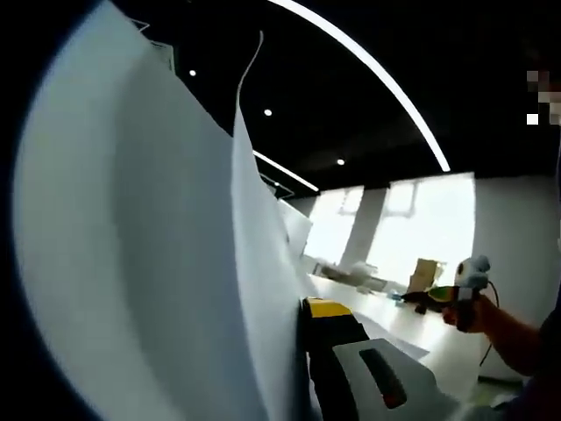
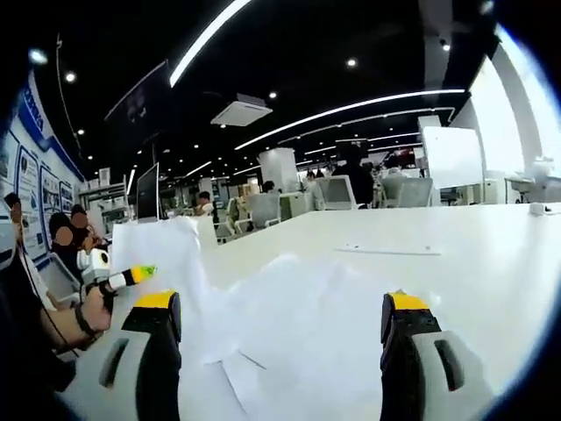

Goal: Organize the stack of printing papers by aligning and flattening the scattered papers on the table

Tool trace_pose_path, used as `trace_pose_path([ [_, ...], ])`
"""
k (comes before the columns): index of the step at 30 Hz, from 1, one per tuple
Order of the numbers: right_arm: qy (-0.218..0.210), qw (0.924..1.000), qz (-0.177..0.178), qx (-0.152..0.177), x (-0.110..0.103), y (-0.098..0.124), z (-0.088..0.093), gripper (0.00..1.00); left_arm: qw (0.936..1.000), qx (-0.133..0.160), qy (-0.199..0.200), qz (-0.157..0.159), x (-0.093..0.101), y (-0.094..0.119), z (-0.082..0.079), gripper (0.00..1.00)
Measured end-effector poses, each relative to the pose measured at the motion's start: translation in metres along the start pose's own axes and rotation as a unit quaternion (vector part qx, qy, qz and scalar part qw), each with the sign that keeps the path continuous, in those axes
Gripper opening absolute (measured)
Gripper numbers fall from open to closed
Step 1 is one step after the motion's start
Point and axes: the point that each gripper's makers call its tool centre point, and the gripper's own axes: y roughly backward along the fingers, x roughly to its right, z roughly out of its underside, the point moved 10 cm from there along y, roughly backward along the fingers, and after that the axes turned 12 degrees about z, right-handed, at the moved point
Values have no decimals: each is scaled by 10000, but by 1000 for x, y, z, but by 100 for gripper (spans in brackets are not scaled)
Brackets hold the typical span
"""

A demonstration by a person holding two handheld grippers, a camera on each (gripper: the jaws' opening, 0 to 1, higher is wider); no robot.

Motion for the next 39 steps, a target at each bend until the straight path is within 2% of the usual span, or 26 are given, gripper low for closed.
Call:
trace_pose_path([
  [6,-110,9997,191,80,14,0,7,90,9999,82,68,73,1,0,-1,7],
  [8,-185,9995,258,-21,20,-4,11,90,9999,53,46,77,1,-1,0,7],
  [14,-446,9984,357,-48,31,-4,23,90,9999,74,70,123,2,0,-1,7],
  [21,-382,9984,415,-92,32,-1,25,90,9994,237,229,121,-1,3,-3,7],
  [34,-271,9982,518,-131,38,-5,26,90,9994,227,222,137,-1,2,-2,7],
  [39,-237,9980,556,-200,40,-7,29,90,9974,504,491,170,-5,5,-5,7],
])
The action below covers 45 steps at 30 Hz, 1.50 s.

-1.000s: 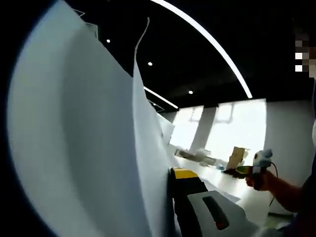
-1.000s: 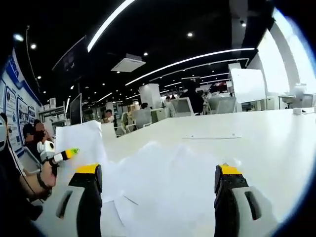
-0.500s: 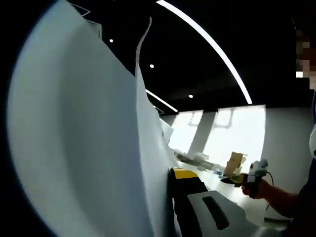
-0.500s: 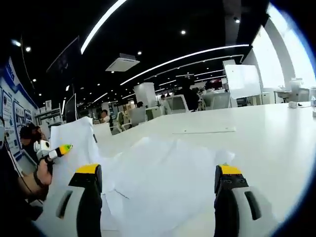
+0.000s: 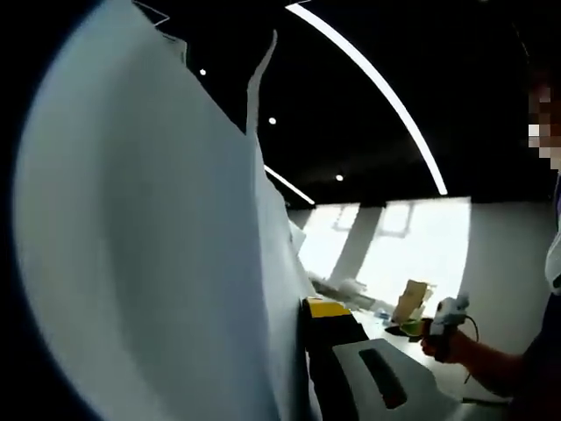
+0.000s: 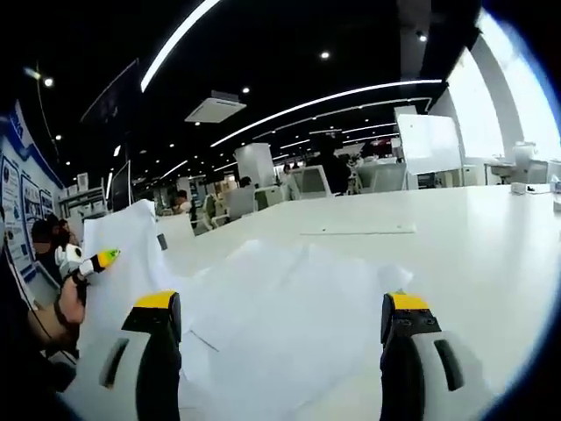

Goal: Organize the stack of printing papers by aligning and flattening the scattered papers on the table

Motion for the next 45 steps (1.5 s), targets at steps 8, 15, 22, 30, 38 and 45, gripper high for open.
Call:
trace_pose_path([
  [8,46,10000,26,-11,4,-8,-3,90,10000,7,-3,2,1,-2,0,7],
  [15,-95,10000,18,5,10,-12,-5,90,9988,-410,-277,-48,3,-8,6,7],
  [22,-48,10000,67,-39,13,-18,-2,90,9990,-343,-264,-93,3,-6,5,7],
  [30,-155,9999,65,-10,15,-22,-3,90,9992,-316,-249,-89,5,-7,5,8],
  [38,-113,9998,123,-84,18,-26,1,90,9987,-415,-304,-72,6,-8,7,8],
  [45,-112,9997,163,-109,22,-28,2,89,9986,-420,-313,-83,5,-9,7,8],
])
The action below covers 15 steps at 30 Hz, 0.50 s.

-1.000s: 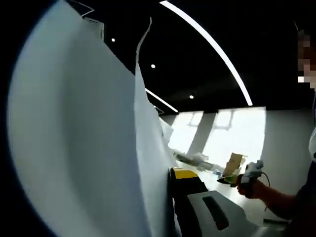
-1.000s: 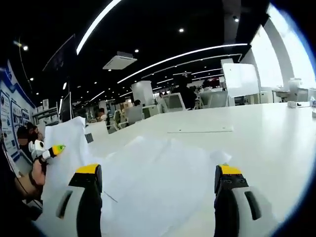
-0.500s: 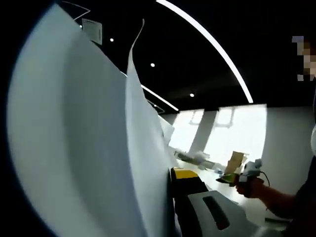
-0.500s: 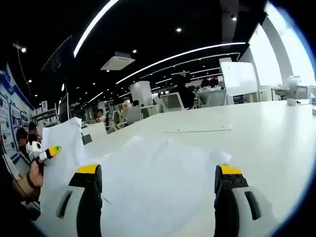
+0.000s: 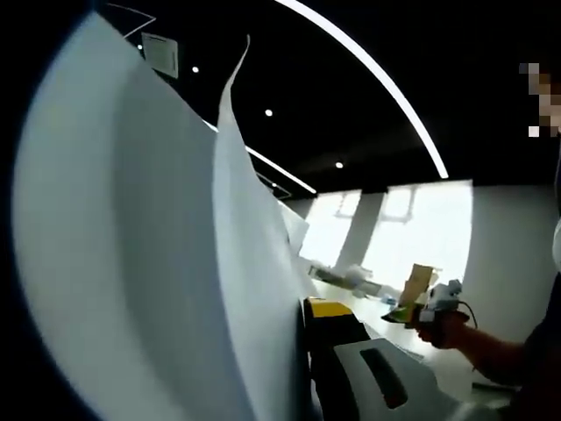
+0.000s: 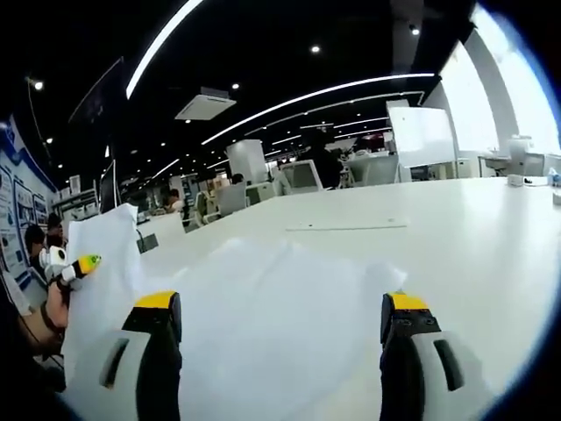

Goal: Organize the stack of printing papers by aligning and flattening the scattered papers on the table

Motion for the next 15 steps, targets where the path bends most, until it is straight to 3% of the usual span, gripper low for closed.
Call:
trace_pose_path([
  [15,21,10000,32,-11,-1,-6,2,89,10000,-13,-21,-1,-1,0,0,8],
])
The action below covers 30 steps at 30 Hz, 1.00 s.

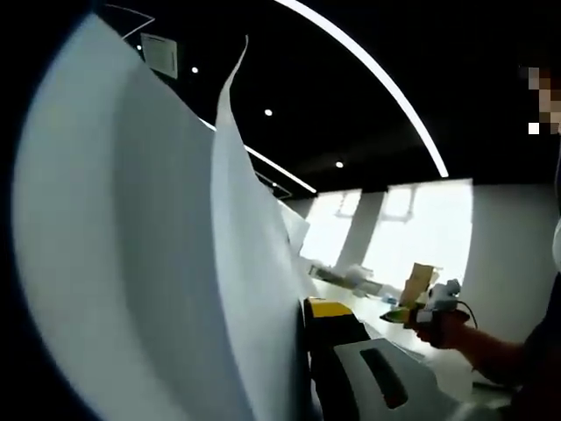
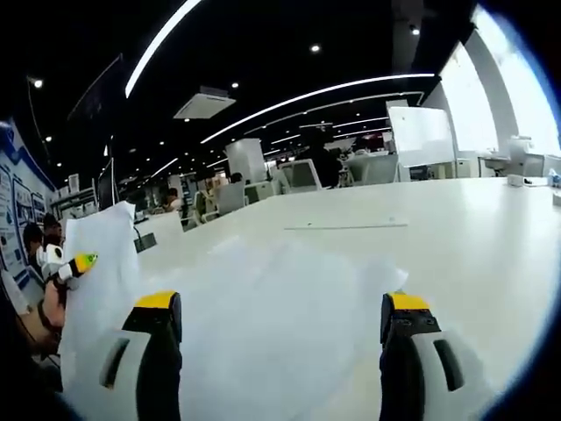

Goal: Organize the stack of printing papers by aligning and flattening the scattered papers on the table

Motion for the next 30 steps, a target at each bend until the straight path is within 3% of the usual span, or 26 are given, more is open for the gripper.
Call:
trace_pose_path([
  [10,55,9999,110,-91,-2,-3,4,88,10000,76,29,48,-1,2,-1,8],
  [18,-94,9995,291,-84,5,-18,4,87,10000,43,-3,68,0,2,-1,8],
  [26,251,9994,141,-210,-7,-33,2,86,10000,53,-3,74,1,2,-2,8],
  [30,411,9986,250,-236,0,-39,2,86,9999,58,12,84,1,2,-2,8],
])
